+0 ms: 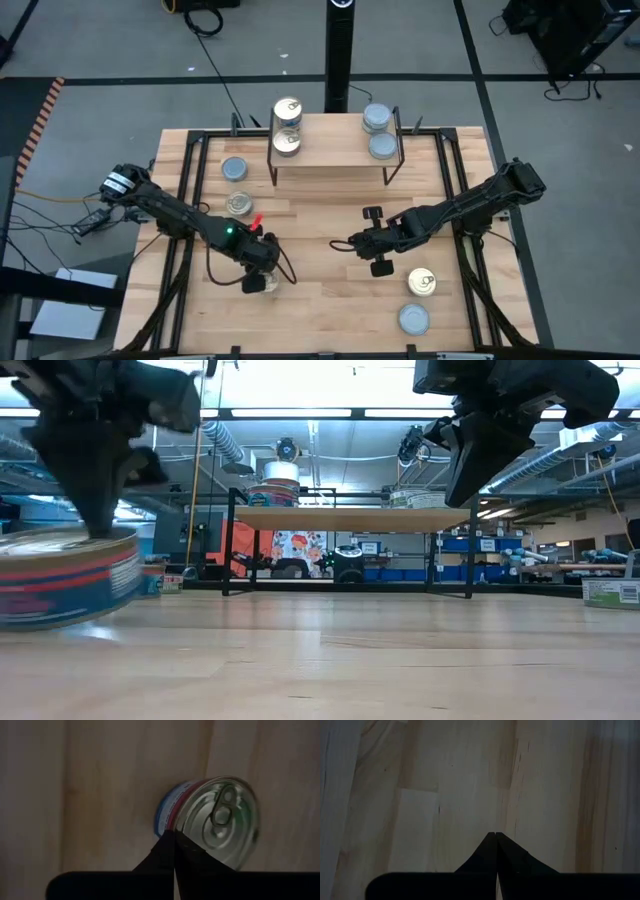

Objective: Stack canned seafood by type on shelf
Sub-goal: Stack the blue pink tuna can on the bottom blue pink tuna can on the shelf

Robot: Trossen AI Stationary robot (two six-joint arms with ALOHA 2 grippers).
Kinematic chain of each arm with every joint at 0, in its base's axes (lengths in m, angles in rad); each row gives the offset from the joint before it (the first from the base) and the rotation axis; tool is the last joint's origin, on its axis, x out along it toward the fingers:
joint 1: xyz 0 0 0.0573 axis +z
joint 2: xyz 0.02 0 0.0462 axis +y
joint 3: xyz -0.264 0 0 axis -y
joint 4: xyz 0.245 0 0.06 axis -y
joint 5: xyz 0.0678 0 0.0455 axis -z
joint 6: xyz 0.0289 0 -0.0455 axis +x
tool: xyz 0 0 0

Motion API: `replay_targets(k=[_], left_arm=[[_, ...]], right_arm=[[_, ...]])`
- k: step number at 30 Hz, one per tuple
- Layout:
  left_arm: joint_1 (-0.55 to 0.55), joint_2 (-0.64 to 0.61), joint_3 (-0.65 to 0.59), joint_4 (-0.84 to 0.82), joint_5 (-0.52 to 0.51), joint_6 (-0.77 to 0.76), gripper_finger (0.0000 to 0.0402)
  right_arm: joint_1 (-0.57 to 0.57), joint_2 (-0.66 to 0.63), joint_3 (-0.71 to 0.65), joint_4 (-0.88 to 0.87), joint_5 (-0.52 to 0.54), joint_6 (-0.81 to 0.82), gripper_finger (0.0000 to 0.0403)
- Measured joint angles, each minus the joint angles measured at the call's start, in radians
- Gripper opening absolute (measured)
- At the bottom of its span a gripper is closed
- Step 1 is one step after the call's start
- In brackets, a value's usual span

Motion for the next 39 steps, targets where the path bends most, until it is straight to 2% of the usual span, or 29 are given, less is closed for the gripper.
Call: replay_targets(k=[4, 10, 19, 27, 32, 39], left_arm=[[-0.014, 0.0, 0.073, -0.081, -0.1, 0.026, 0.0001], [-0.072, -0.001, 0.145, -0.105, -0.249, 0.024, 0.0001], [-0.186, 0.06, 0.149, -0.114, -0.538, -0.026, 0.0], [-0.219, 0.1, 0.149, -0.139, -0.779, -0.044, 0.0], [-0.187, 0.058, 0.152, -0.148, -0.811, -0.111, 0.0], [-0.068, -0.015, 0.24, -0.227, -0.811, -0.066, 0.0]], right_arm=[[0.0, 0.0, 0.0, 0.0, 0.021, 0.0, 0.0009], [0.0, 0.0, 0.0, 0.0, 0.079, 0.02, 0.0009], [0.0, 0.0, 0.0, 0.02, 0.141, 0.034, 0.0009], [0.0, 0.0, -0.018, 0.147, 0.147, 0.03, 0.0009], [0.0, 0.0, -0.093, 0.267, 0.147, 0.015, 0.0009], [0.0, 0.001, -0.173, 0.369, 0.146, 0.038, 0.0009]])
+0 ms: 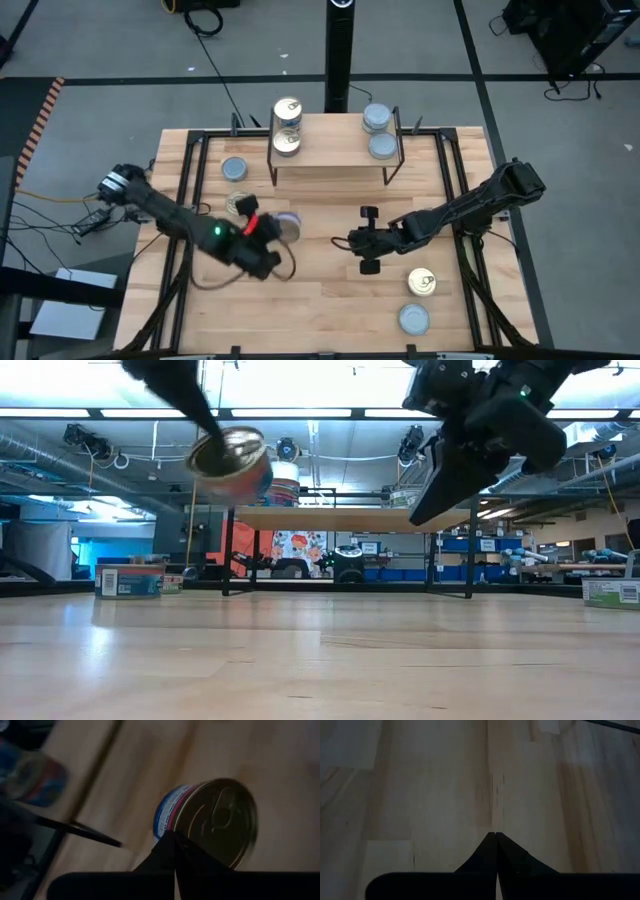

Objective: Stack canned seafood by type on shelf
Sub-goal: Stack the blue pink tuna can on the bottom blue pink tuna can on the shelf

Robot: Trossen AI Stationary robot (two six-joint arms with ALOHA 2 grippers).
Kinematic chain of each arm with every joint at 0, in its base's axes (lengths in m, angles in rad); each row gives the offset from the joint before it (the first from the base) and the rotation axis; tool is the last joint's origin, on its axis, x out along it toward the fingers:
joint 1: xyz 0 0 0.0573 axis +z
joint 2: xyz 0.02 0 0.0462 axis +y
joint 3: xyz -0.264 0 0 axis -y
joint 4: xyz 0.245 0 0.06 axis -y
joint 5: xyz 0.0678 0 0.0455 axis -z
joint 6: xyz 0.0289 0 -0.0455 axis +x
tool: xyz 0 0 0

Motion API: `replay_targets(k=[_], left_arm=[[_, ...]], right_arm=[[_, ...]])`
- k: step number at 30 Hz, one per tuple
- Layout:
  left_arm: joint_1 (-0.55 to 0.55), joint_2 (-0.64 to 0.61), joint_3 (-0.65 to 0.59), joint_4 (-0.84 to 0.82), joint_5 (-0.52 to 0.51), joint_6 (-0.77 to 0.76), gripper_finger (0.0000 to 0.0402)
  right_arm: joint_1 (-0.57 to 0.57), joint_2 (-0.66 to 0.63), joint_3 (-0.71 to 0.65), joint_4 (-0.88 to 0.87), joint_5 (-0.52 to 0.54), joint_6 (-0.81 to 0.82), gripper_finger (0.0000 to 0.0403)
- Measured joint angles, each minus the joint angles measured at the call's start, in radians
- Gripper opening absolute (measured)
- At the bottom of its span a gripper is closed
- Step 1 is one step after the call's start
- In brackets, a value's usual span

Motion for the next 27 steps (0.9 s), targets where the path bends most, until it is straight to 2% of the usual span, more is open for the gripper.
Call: replay_targets(k=[4, 12, 21, 27], left_arm=[[0.116, -0.039, 0.062, -0.029, 0.0, 0.061, 0.0], [0.392, -0.074, 0.183, 0.004, 0.021, 0.277, 0.0], [0.685, -0.074, 0.247, 0.111, 0.262, 0.485, 0.0], [0.85, -0.074, 0.247, 0.125, 0.388, 0.525, 0.0]], right_arm=[[0.0, 0.0, -0.019, 0.031, 0.0, 0.015, 0.0009], [0.0, 0.0, -0.05, 0.07, -0.001, 0.019, 0.0009], [0.0, 0.0, -0.055, 0.075, -0.013, 0.022, 0.0009], [0.0, 0.0, -0.055, 0.075, -0.019, 0.021, 0.0009]])
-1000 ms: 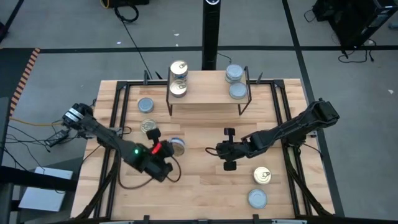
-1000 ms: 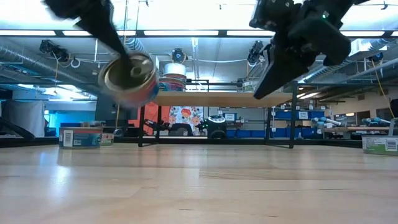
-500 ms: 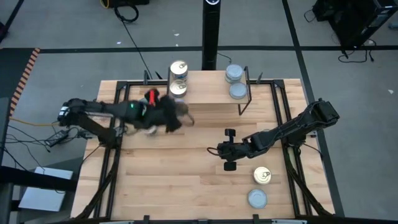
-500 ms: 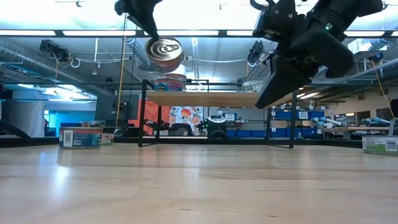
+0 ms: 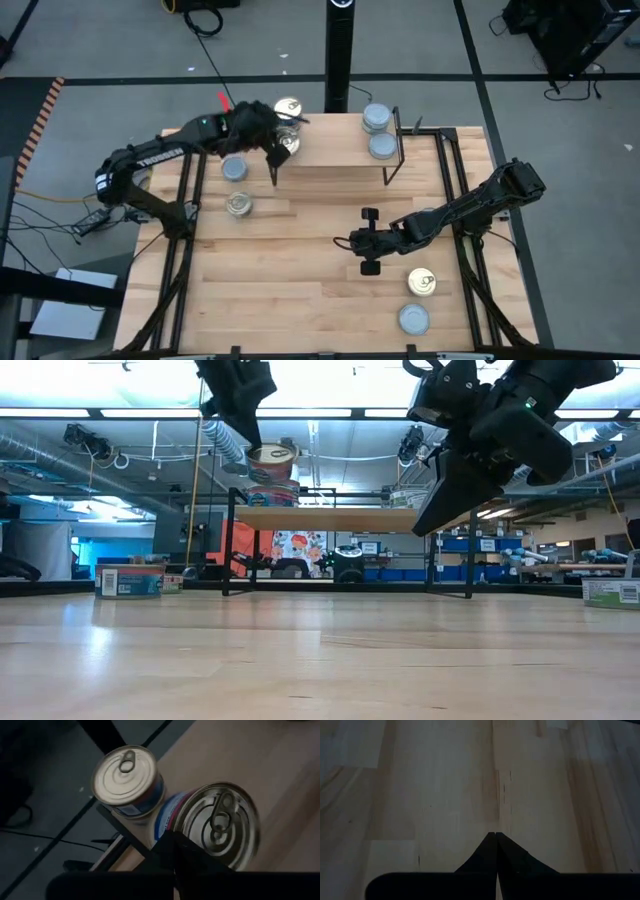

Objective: Stack canned seafood by type on shelf
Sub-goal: Stack the blue pink tuna can on the bottom blue pink tuna can on the shelf, then adjust the green tuna can on the table

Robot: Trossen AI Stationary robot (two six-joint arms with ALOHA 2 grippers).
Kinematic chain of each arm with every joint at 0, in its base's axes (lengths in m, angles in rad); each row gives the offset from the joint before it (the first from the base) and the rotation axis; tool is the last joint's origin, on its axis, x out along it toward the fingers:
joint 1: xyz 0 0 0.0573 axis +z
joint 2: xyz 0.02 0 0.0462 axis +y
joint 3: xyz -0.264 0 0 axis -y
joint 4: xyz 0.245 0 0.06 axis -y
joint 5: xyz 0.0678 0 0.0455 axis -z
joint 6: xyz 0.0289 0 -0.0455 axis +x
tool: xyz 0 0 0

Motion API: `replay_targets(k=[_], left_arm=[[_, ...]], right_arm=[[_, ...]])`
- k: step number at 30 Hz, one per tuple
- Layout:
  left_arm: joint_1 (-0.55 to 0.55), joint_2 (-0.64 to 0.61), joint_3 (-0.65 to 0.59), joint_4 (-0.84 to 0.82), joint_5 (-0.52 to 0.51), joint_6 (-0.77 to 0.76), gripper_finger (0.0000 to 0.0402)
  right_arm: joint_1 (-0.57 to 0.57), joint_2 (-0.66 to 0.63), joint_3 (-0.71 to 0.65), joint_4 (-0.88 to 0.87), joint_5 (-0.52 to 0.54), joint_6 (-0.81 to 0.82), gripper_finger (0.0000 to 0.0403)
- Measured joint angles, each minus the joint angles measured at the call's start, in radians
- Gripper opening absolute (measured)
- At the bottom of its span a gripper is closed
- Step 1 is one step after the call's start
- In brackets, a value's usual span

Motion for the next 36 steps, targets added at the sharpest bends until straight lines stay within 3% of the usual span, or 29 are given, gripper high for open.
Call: replay_targets(k=[5, 15, 26, 36], left_arm=[[0.073, 0.01, 0.0, 0.012, 0.097, 0.017, 0.0], [0.132, 0.07, 0.0, 0.107, 0.101, 0.069, 0.0], [0.143, 0.069, 0.0, 0.102, 0.042, 0.094, 0.0], [0.147, 0.069, -0.039, 0.123, 0.062, 0.087, 0.0]], right_arm=[[0.0, 0.0, 0.0, 0.0, 0.0, -0.002, 0.0009], [0.0, 0.0, 0.0, 0.002, 0.0, -0.002, 0.0009], [0.0, 0.0, 0.0, 0.001, 0.0, -0.003, 0.0009], [0.0, 0.0, 0.001, 0.001, -0.008, 0.001, 0.0009]])
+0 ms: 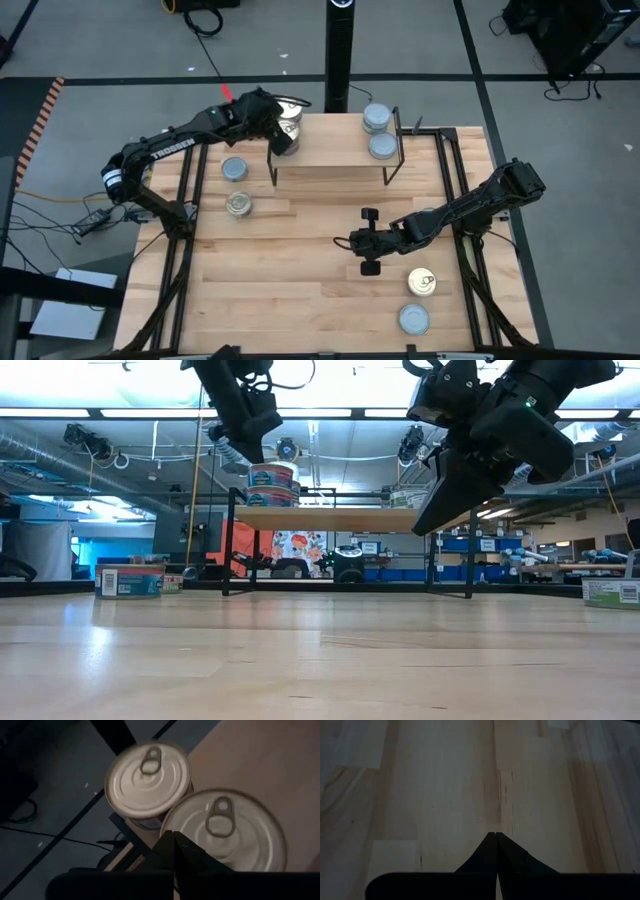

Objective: Stack canned seafood by type on shelf
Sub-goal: Adjust the green tuna can on the table

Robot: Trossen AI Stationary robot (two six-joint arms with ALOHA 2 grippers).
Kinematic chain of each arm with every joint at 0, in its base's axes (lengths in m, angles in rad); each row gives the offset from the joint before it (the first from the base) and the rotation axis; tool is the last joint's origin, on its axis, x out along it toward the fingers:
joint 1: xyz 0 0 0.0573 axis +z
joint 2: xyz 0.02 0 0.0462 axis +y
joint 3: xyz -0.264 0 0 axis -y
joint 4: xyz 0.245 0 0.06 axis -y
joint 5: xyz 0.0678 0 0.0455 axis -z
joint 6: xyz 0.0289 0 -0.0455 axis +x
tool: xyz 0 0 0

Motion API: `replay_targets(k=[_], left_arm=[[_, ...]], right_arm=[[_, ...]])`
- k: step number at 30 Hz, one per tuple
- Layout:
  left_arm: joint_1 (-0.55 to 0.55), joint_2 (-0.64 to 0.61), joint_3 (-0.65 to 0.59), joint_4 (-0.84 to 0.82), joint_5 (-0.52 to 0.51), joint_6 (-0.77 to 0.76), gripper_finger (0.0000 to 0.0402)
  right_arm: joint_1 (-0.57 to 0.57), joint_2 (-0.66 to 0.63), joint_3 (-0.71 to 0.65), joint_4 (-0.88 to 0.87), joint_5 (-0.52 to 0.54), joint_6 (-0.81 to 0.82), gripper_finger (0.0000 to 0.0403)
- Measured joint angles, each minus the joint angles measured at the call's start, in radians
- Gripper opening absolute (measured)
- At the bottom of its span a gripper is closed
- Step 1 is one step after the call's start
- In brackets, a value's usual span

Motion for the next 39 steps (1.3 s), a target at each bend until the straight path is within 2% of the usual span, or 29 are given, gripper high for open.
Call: replay_targets(k=[5, 8, 12, 19, 21, 26, 31, 39], left_arm=[[-0.021, -0.008, -0.003, 0.007, -0.032, 0.035, 0.0009], [-0.064, -0.036, -0.004, 0.031, -0.091, 0.076, 0.0008], [-0.12, -0.072, -0.004, 0.066, -0.1, 0.103, 0.0003], [-0.227, -0.086, -0.031, 0.165, -0.074, 0.133, 0.0003], [-0.249, -0.103, -0.085, 0.249, -0.034, 0.158, 0.0003], [-0.296, -0.161, -0.298, 0.589, 0.112, 0.2, 0.0003], [-0.347, -0.205, -0.537, 0.936, 0.222, 0.208, 0.0003], [-0.453, -0.207, -0.82, 1.368, 0.246, 0.205, 0.0003]], right_arm=[[0.0, 0.0, 0.0, -0.003, 0.0, 0.0, 0.0009], [0.0, 0.0, 0.0, -0.005, 0.0, -0.001, 0.0009], [0.0, 0.0, -0.001, 0.006, 0.005, -0.003, 0.0009], [0.006, -0.001, -0.121, 0.297, -0.019, -0.025, 0.0009], [0.013, -0.001, -0.163, 0.378, -0.019, -0.005, 0.0009], [0.041, -0.001, -0.231, 0.555, -0.019, 0.029, 0.0009], [0.058, -0.001, -0.24, 0.569, -0.019, 0.069, 0.0009], [0.086, -0.005, -0.237, 0.561, -0.058, 0.104, 0.0027]])
